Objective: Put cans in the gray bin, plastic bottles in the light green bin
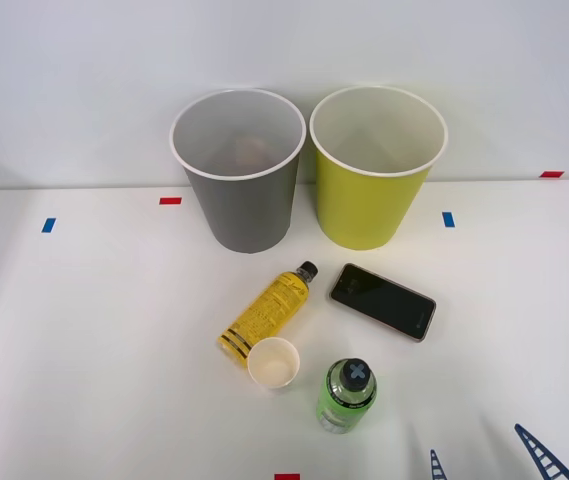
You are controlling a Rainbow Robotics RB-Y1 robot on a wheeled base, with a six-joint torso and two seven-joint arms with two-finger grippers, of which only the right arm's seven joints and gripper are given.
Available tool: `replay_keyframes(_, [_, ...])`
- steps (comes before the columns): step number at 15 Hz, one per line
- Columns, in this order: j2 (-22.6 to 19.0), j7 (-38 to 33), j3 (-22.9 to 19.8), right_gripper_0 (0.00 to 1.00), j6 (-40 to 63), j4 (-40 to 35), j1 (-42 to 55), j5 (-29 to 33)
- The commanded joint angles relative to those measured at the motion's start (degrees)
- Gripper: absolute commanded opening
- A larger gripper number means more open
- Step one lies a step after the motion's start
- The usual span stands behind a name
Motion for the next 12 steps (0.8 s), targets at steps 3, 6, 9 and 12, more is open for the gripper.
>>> replay_keyframes(3, [0.0,0.0,0.0,1.0,0.0,0.0,0.0,0.0])
replay_keyframes(6, [0.0,0.0,0.0,1.0,0.0,0.0,0.0,0.0])
replay_keyframes(9, [0.0,0.0,0.0,1.0,0.0,0.0,0.0,0.0])
replay_keyframes(12, [0.0,0.0,0.0,1.0,0.0,0.0,0.0,0.0])
